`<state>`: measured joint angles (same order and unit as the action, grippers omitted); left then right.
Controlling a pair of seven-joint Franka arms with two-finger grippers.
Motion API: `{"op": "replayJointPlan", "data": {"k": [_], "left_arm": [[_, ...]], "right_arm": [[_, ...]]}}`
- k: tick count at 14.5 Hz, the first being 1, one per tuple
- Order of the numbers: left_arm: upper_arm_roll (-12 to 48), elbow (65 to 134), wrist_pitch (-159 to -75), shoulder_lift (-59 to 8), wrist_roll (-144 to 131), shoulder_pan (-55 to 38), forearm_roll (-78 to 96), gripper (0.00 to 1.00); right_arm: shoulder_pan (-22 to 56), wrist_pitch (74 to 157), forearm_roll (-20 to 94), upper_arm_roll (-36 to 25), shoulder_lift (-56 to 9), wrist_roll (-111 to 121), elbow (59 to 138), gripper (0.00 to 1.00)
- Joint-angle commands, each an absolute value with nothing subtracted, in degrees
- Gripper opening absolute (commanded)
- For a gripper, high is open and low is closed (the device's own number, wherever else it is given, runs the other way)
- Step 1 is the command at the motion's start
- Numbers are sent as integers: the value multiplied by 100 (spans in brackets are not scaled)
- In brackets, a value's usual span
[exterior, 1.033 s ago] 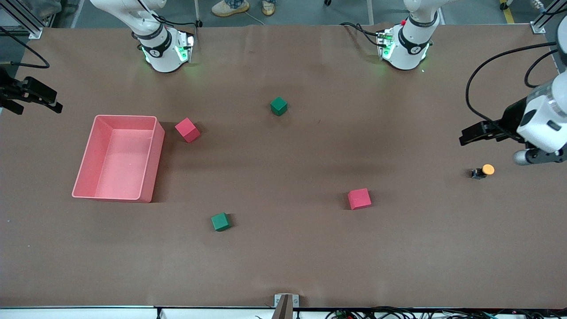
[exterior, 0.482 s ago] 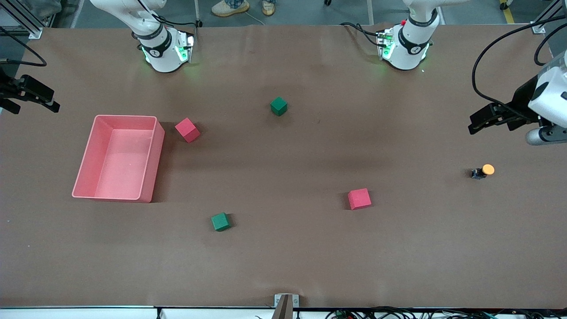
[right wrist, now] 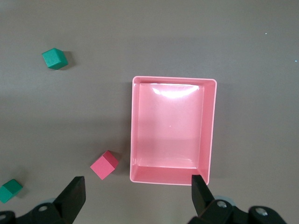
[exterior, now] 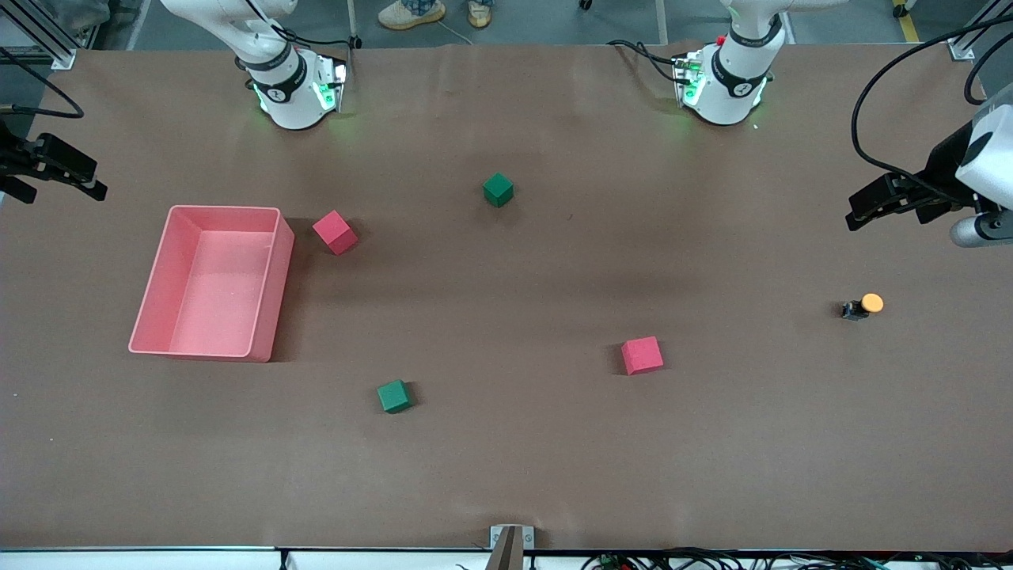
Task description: Place and upright button with both arms
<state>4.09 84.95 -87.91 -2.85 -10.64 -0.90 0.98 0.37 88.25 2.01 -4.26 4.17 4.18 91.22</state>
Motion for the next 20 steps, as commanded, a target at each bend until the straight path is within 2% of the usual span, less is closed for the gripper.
{"op": "replayJointPlan", "data": {"k": [1, 20], "left_arm": [[290, 8710, -8780, -9, -967, -158, 211, 100], [413, 9272, -8631, 756, -651, -149, 237, 100]], "right_arm": [[-9, 8789, 202, -378, 466, 448, 9141, 100], [9, 8842, 211, -360, 439, 466, 9141, 100]]}}
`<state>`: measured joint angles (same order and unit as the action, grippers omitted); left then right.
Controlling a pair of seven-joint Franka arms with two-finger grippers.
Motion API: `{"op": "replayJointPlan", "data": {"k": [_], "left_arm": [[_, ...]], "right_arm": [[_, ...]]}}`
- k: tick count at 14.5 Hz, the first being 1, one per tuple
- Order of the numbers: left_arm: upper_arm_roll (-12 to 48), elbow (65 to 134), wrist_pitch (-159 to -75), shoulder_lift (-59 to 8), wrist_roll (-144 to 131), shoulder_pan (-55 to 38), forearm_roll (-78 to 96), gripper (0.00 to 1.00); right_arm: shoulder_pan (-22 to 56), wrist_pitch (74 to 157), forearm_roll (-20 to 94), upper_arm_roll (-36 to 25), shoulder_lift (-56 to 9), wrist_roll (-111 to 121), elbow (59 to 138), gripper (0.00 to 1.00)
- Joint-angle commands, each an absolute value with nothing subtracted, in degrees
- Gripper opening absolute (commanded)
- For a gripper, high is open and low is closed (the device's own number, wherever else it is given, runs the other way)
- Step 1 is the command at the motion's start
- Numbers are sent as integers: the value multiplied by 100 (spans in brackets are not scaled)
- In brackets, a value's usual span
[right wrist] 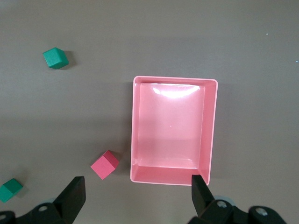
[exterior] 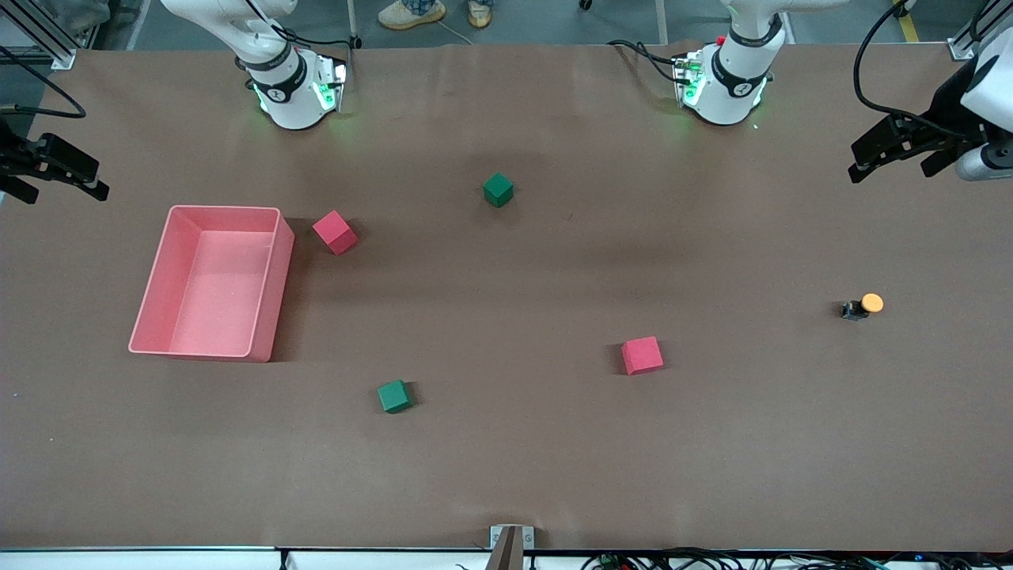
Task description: Place and upright button with both arms
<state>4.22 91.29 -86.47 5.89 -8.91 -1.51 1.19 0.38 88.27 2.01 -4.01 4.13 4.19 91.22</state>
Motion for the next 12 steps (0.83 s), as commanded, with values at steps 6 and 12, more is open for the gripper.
{"op": "replayJointPlan", "data": {"k": [6, 12], "left_arm": [[404, 9281, -8385, 747, -607, -132, 229, 100], [422, 9281, -8393, 738, -659, -149, 97, 100]], "right_arm": [[9, 8824, 211, -352, 448, 466, 9141, 100], [26, 8798, 211, -334, 466, 457, 9141, 100]]}}
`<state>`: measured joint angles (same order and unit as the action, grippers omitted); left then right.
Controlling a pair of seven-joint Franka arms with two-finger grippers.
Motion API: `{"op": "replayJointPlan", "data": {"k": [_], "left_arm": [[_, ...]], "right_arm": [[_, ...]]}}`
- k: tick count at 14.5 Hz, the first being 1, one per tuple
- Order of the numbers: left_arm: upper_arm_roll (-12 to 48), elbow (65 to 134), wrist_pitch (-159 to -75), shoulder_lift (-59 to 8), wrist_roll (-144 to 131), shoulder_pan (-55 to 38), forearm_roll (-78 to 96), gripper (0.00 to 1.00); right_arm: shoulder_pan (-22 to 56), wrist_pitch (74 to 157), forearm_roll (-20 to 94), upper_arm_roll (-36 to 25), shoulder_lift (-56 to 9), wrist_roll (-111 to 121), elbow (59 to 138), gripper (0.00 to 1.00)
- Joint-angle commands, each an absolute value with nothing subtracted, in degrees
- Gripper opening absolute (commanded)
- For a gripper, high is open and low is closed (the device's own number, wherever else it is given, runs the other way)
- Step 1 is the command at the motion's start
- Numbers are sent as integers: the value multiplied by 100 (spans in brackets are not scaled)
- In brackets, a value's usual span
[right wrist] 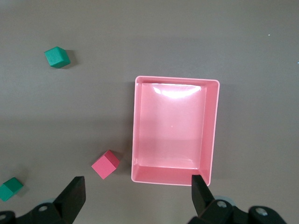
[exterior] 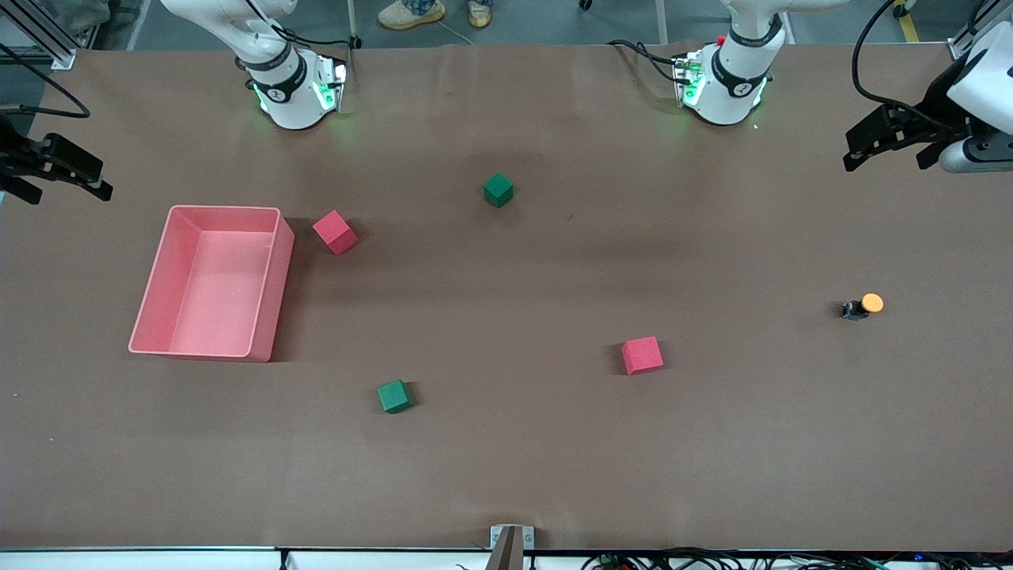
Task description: Place and upright button with both arms
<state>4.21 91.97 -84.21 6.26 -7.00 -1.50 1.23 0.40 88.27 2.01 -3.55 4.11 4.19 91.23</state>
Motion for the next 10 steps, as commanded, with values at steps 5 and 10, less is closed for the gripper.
{"op": "replayJointPlan", "data": {"k": [5, 10], "left_arm": [[492, 9281, -8429, 738, -729, -149, -9, 100], [501, 9281, -8438, 729, -747, -149, -79, 100]], "right_arm": [[9, 8798, 211, -343, 466, 466, 9141, 100], [18, 8807, 211, -343, 448, 466, 9149, 100]]}}
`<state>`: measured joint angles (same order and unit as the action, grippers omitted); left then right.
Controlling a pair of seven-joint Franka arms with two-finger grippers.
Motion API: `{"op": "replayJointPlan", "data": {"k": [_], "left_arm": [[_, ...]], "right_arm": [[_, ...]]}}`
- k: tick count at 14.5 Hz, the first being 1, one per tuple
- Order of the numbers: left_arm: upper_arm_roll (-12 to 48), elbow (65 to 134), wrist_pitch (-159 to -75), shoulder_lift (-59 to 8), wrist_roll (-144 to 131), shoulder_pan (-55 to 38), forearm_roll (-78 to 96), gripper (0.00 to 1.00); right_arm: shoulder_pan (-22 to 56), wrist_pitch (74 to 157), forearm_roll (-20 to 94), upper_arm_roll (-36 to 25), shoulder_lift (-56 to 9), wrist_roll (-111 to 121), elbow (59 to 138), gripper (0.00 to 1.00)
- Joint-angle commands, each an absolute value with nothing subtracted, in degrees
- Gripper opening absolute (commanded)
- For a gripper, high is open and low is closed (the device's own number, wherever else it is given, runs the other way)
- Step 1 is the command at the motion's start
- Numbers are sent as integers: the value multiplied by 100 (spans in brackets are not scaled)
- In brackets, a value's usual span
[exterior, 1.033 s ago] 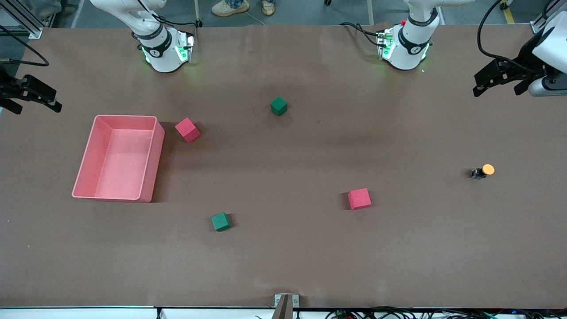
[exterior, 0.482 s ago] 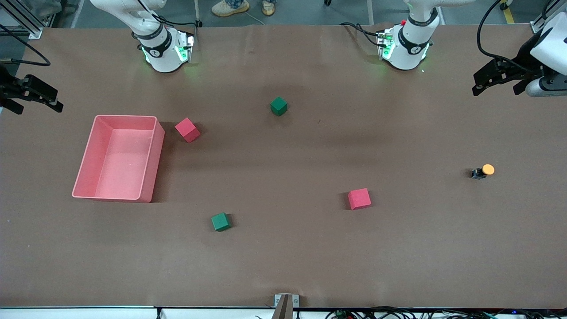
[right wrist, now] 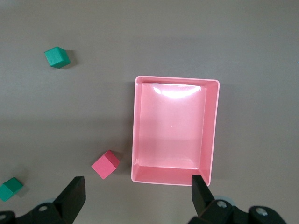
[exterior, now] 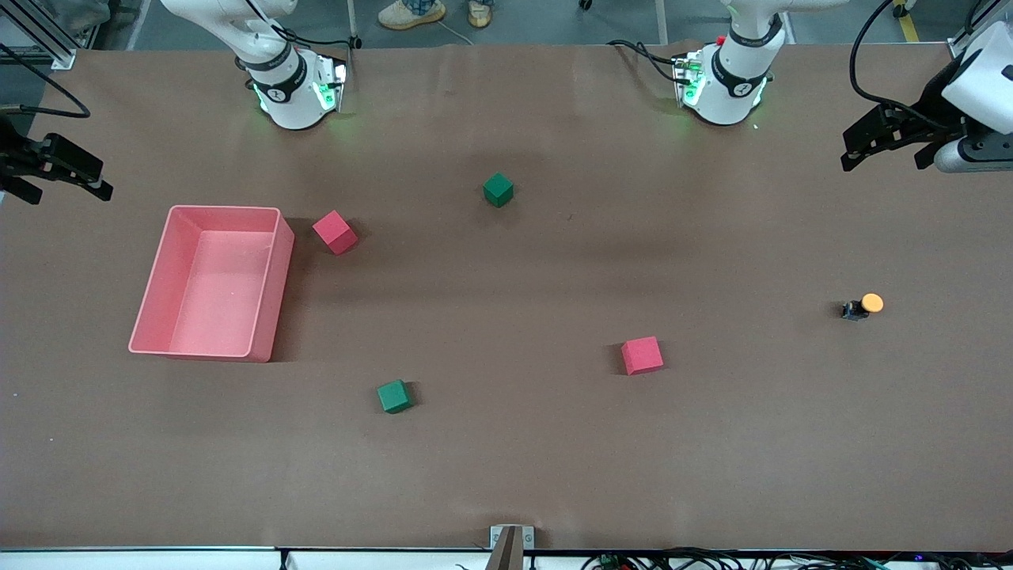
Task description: Place and upright button with both arms
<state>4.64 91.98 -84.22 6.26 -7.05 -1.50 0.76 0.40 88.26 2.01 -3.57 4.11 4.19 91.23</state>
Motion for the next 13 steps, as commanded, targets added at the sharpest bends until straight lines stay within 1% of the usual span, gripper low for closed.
{"op": "replayJointPlan", "data": {"k": [1, 13], "left_arm": [[510, 9281, -8438, 721, -747, -149, -149, 100], [545, 9272, -8446, 721, -747, -132, -158, 100]], "right_arm": [[18, 8807, 211, -334, 448, 466, 9149, 100], [17, 8798, 229, -343, 457, 448, 9097, 100]]}}
